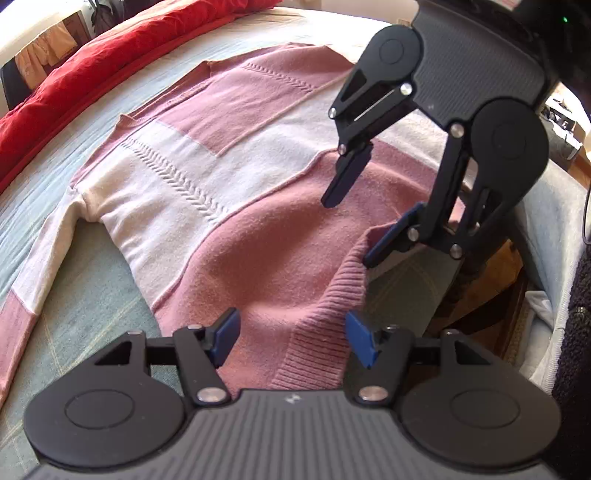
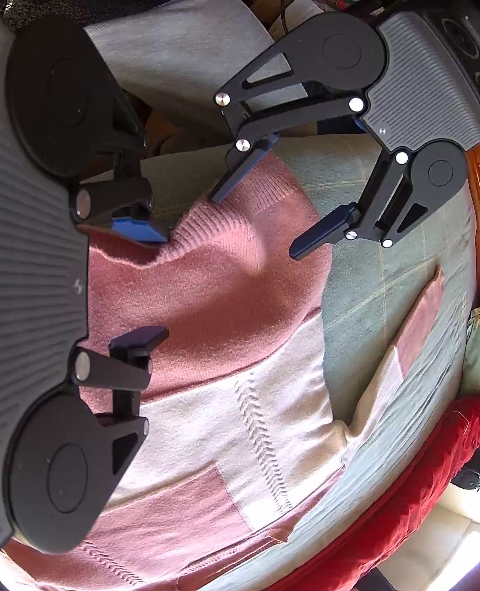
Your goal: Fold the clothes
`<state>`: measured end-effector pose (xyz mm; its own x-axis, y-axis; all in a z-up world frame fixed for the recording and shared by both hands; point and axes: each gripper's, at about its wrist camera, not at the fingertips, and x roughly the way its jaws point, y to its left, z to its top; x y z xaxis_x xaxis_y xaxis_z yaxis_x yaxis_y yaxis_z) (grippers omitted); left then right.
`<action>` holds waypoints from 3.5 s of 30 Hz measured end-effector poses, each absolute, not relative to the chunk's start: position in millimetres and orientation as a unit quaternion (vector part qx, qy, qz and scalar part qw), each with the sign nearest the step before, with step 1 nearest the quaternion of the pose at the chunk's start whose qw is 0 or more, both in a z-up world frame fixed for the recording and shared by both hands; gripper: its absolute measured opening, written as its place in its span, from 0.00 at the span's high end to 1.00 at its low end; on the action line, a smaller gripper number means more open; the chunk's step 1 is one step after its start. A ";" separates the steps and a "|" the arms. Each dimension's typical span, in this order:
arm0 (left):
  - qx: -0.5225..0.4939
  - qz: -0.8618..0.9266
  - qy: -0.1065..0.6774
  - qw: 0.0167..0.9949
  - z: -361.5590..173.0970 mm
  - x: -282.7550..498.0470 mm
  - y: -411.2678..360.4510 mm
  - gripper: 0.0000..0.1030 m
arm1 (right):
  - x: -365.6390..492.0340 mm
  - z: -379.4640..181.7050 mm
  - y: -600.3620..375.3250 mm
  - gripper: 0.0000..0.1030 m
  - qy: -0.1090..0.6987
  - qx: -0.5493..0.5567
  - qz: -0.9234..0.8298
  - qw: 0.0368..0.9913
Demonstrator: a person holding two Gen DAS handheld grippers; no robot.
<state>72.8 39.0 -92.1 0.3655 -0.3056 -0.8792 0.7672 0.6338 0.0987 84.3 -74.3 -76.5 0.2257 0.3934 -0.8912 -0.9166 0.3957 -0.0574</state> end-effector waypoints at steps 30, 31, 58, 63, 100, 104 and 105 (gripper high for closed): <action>0.430 -0.325 0.353 0.764 -113.8 20.6 7.8 0.37 | 64.2 -75.6 -47.8 0.90 0.382 -0.361 0.480 0.703; 0.434 -0.322 0.354 0.763 -115.0 21.7 7.3 0.49 | 66.0 -72.9 -48.5 0.90 0.384 -0.354 0.481 0.704; 0.490 -0.301 0.308 0.758 -128.8 1.5 6.6 0.61 | 26.7 -100.5 -31.1 0.58 0.360 -0.408 0.482 0.687; 0.447 -0.288 0.311 0.788 -112.9 13.6 8.6 0.61 | 19.8 -105.0 -25.2 0.50 0.330 -0.440 0.458 0.698; 0.184 -0.303 0.450 0.820 -52.4 130.6 10.6 0.43 | 173.4 -21.1 -212.7 0.44 0.505 -0.106 0.214 0.830; 0.095 -0.234 0.538 0.804 -91.2 168.6 -2.7 0.43 | 188.5 -53.1 -262.0 0.42 0.554 0.076 0.147 0.816; 0.069 -0.219 0.551 0.802 -98.4 171.2 -2.2 0.43 | 186.6 -64.2 -267.3 0.42 0.559 0.109 0.141 0.810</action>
<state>171.2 -2.2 -98.4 0.2957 -0.2759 -0.9145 0.4276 0.8944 -0.1316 186.6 -267.3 -64.2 0.3349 0.3504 -0.8747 -0.1068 0.9364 0.3343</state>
